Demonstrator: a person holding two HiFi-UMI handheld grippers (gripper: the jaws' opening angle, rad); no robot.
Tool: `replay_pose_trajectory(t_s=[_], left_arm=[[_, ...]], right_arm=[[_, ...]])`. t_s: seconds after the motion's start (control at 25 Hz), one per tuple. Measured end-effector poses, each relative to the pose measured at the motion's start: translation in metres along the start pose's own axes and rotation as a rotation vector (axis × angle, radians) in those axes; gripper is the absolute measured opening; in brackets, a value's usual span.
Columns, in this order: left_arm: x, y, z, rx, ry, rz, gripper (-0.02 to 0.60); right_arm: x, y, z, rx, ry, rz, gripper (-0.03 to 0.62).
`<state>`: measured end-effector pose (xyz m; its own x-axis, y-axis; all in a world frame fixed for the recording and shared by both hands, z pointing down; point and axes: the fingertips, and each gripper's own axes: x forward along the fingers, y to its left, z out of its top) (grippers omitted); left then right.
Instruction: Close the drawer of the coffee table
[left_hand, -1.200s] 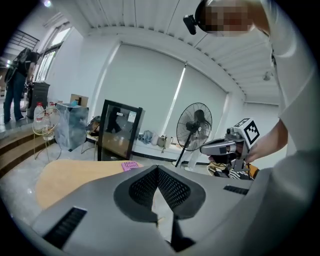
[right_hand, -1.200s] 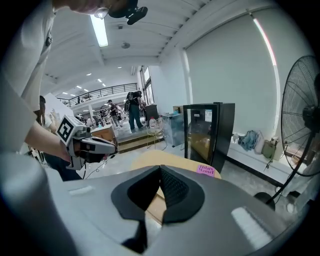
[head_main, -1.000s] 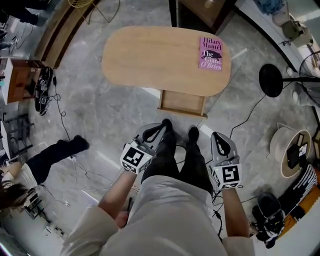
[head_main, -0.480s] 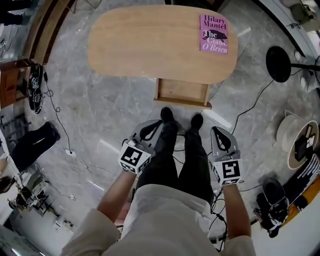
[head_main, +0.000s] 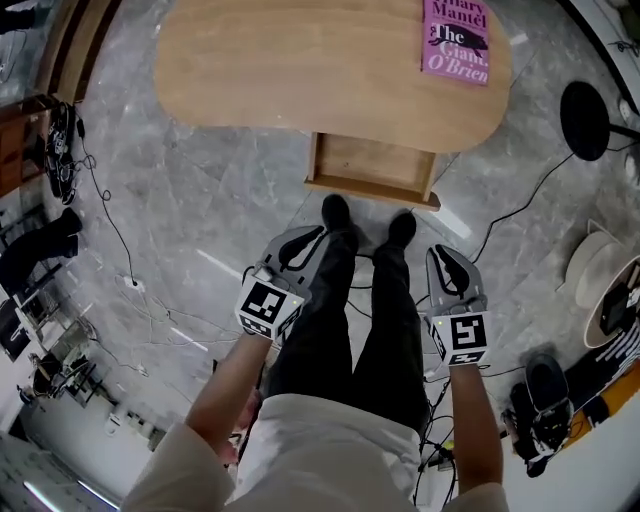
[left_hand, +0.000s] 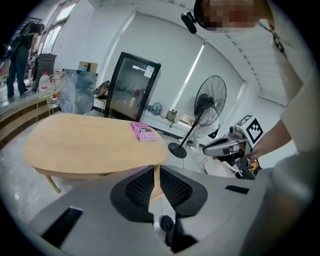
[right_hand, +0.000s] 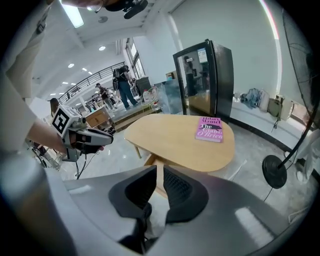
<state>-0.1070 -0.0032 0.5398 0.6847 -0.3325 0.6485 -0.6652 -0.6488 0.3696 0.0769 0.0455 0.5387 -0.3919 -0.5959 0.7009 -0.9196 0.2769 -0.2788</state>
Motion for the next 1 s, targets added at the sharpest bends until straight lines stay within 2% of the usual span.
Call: replay_pose_trajectory(t_s=[0.56,0.68,1.0], left_arm=[[0.082,0.049,-0.114,-0.012,0.120,0.031,0.124],[0.095,0.064,-0.136,0.004,0.155,0.065,0.154],[0.116,0.107,-0.179,0.029,0.227,0.154,0.249]], right_arm=[[0.090,-0.033,-0.114,0.002,0.109,0.023,0.158],[0.108,-0.044,-0.132,-0.016,0.129,0.013,0.166],[0.144,-0.068,-0.185,-0.046,0.211,-0.033,0.261]])
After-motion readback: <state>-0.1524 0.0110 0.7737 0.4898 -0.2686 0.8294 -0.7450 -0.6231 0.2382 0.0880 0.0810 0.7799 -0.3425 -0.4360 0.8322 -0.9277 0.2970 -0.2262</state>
